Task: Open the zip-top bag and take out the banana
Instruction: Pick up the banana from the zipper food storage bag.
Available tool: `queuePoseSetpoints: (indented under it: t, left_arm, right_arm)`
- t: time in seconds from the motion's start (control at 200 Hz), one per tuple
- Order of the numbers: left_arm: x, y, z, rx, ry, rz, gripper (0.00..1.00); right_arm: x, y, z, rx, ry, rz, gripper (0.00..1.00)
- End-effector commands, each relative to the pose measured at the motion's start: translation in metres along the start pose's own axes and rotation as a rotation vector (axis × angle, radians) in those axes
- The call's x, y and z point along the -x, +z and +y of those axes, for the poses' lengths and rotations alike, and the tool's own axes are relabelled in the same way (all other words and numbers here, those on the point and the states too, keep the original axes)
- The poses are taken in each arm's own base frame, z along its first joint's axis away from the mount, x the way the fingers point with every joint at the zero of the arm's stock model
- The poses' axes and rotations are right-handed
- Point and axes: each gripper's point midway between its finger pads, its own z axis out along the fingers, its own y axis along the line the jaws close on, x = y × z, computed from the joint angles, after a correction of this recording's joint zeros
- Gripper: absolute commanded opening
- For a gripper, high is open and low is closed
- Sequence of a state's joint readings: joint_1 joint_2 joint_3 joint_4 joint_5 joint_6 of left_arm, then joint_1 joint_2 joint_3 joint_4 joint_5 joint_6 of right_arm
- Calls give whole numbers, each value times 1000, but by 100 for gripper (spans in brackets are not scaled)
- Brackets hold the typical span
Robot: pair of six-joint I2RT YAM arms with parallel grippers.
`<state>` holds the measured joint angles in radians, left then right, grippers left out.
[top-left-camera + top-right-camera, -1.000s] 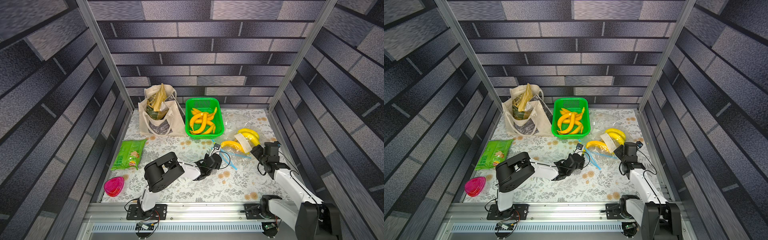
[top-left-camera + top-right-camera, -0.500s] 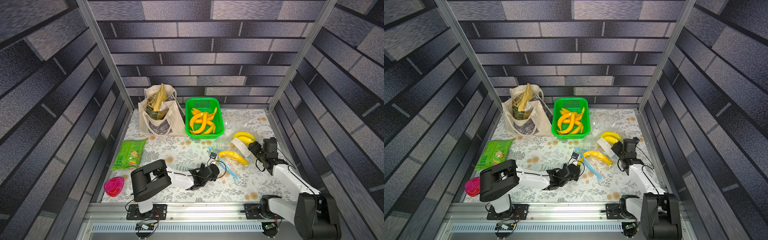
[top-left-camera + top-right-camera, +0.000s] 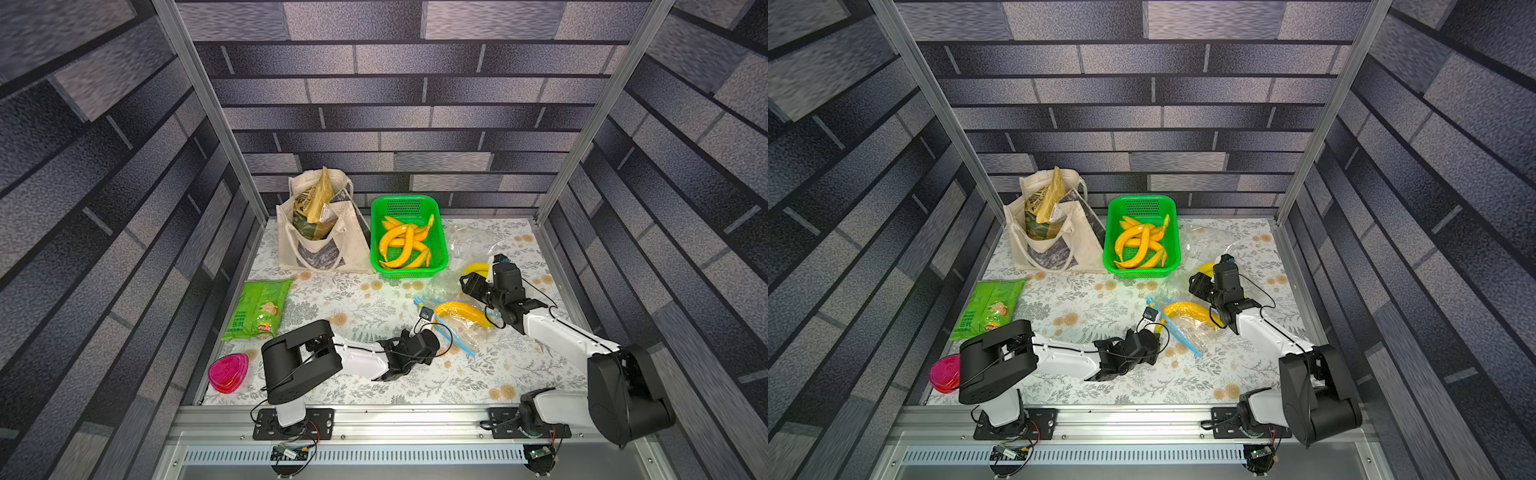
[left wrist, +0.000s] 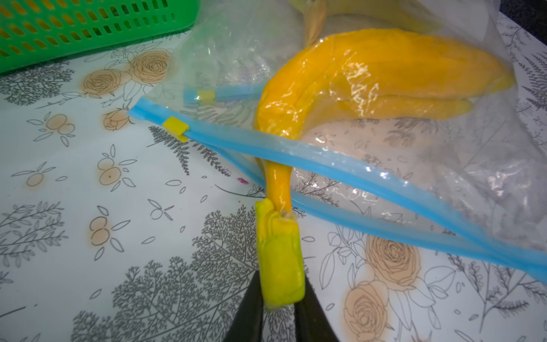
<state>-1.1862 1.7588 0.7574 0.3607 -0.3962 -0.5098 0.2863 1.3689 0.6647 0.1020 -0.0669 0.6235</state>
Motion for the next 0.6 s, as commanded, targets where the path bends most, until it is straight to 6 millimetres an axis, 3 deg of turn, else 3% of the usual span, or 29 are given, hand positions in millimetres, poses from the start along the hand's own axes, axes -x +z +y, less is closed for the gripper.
queuePoseSetpoints:
  t: [0.0,0.22,0.426,0.596]
  left_arm:
    - [8,1,-18,-51,28,-20,21]
    - [-2,-7,-28,-85,78,-3,20]
    - [-27,-18,-20,-54,99,42,20]
    - [-19,-37,4,34,77,3,23]
  right_arm:
    - [-5,19,11,32,-13,49,66]
    - [-6,49,-4,-37,16,53,63]
    - [18,51,-16,-146,20,-31,64]
    - [25,44,-18,-170,21,-60,64]
